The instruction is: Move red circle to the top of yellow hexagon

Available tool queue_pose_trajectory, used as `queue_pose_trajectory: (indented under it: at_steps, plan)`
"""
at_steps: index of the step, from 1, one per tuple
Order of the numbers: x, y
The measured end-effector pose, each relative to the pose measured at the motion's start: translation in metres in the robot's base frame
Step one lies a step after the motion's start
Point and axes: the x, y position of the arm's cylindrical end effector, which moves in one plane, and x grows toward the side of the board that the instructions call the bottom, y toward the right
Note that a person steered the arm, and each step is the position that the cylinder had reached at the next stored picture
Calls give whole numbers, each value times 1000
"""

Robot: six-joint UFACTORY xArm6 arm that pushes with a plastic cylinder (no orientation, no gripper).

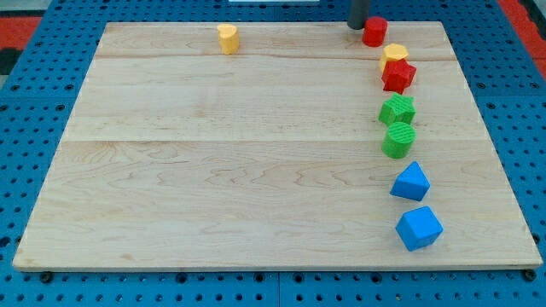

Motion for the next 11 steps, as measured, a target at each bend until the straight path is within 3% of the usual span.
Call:
queue_pose_trajectory:
  at_steps: [5, 7, 9, 11]
  plan:
    - [33, 13]
    - [43, -107]
    - [101, -158]
    - [102, -272]
